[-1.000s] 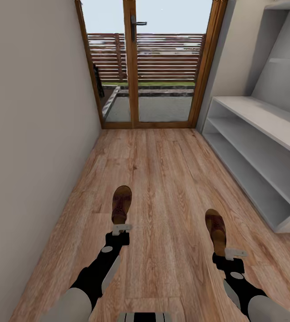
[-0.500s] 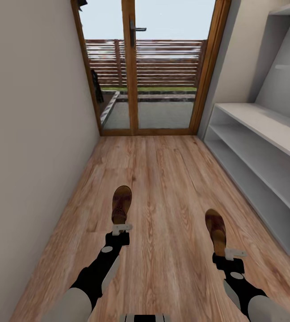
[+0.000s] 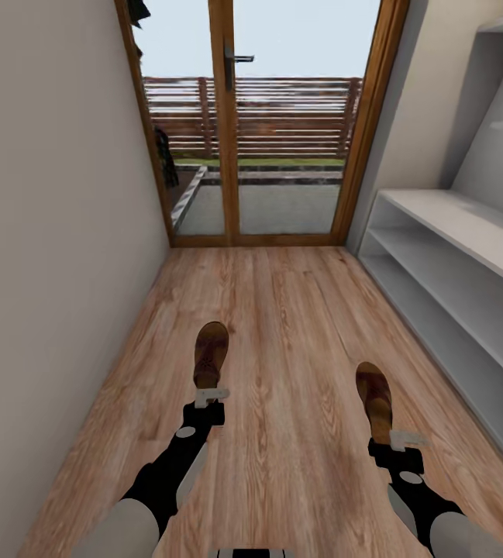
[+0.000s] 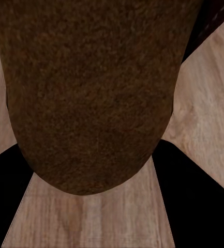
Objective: Pick up the two gym shoes and the two sandals from the corridor floor and place them onto the hallstand (shoe rack) in the corridor, making sure they are on the rack and not on the floor. Arrange them so the two gym shoes are next to each other and the two sandals are next to each other.
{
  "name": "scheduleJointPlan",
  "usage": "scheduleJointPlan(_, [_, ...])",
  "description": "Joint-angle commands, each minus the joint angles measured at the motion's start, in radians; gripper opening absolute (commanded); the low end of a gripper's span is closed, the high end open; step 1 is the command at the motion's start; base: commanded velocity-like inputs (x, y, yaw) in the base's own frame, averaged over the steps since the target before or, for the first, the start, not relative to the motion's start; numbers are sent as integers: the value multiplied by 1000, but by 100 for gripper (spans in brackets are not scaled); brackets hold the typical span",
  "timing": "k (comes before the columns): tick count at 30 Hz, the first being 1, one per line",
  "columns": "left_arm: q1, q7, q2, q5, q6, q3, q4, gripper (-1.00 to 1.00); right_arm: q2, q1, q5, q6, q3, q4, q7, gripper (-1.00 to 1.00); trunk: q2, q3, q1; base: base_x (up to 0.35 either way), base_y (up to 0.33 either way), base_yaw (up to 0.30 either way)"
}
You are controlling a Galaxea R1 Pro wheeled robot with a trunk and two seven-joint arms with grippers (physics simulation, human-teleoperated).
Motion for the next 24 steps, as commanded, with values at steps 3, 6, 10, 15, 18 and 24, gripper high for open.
scheduleJointPlan(3, [0,0,0,-1,0,0,0,-100,0,0,-3,-1,0,0,0,-100,0,1,0,350,0,0])
scheduleJointPlan(6, [0,0,0,-1,0,0,0,-100,0,0,-3,-1,0,0,0,-100,0,2,0,350,0,0])
scheduleJointPlan(10, [0,0,0,-1,0,0,0,-100,0,0,-3,-1,0,0,-1,-100,0,2,0,350,0,0])
scheduleJointPlan(15, [0,0,0,-1,0,0,0,-100,0,0,-3,-1,0,0,-1,-100,0,2,0,350,0,0])
scheduleJointPlan(18, [0,0,0,-1,0,0,0,-100,0,0,-3,-1,0,0,-1,-100,0,2,0,350,0,0])
scheduleJointPlan(24, [0,0,0,-1,0,0,0,-100,0,0,-3,-1,0,0,-1,-100,0,2,0,350,0,0])
